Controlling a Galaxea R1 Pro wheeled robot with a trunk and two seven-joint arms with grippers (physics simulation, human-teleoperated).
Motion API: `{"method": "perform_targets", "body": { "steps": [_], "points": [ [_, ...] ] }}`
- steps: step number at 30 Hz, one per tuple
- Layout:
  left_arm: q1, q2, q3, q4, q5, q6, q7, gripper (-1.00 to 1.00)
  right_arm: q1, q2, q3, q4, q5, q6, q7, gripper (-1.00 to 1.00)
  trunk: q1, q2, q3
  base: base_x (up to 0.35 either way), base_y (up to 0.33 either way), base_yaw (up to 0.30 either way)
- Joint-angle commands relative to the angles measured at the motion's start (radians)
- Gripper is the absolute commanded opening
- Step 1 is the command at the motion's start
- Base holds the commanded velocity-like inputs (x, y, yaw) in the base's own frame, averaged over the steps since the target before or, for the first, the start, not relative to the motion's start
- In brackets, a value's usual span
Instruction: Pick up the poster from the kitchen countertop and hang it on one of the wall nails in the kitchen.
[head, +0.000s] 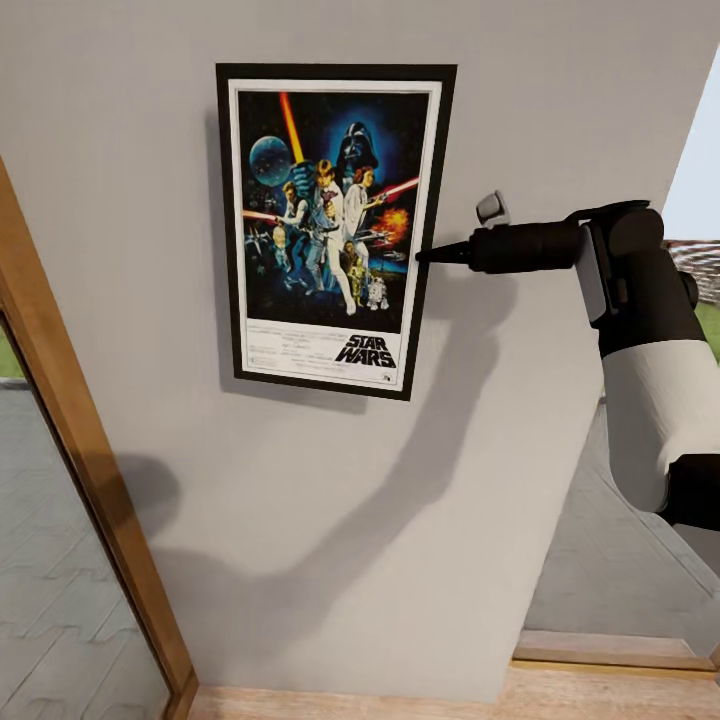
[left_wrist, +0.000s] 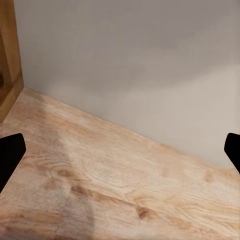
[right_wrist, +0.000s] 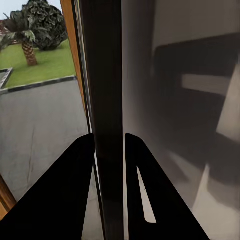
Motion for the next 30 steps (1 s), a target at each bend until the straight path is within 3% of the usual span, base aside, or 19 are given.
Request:
{"method": "perform_targets", "body": {
  "steps": [1,11,21,30],
  "points": [
    [-0.001,0.0,-0.008,0.001,0.009,-0.004,-0.003,1.0,-0.001,-0.001,0.001,0.0,-0.001,0.01,0.004,-1.0,0.0,-0.001,0.0,0.001,0.0,0.0],
    [0.0,0.002,-0.008,0.001,0.009,-0.004,-0.003,1.0,-0.001,-0.001,0.0,-0.001,-0.001,0.01,0.004,-1.0,0.0,-0.001,0.0,0.008,0.0,0.0],
    [-0.001,0.003,-0.008,0.001,0.009,-0.003,-0.003,1.0,-0.001,-0.001,0.001,-0.001,-0.001,0.01,0.004,-1.0,0.0,-0.001,0.0,0.197,0.0,0.0],
    [0.0,0.004,-0.007,0.001,0.009,-0.002,-0.003,1.0,-0.001,-0.001,0.0,-0.001,-0.001,0.01,0.004,-1.0,0.0,-0.001,0.0,0.001,0.0,0.0]
  ]
}}
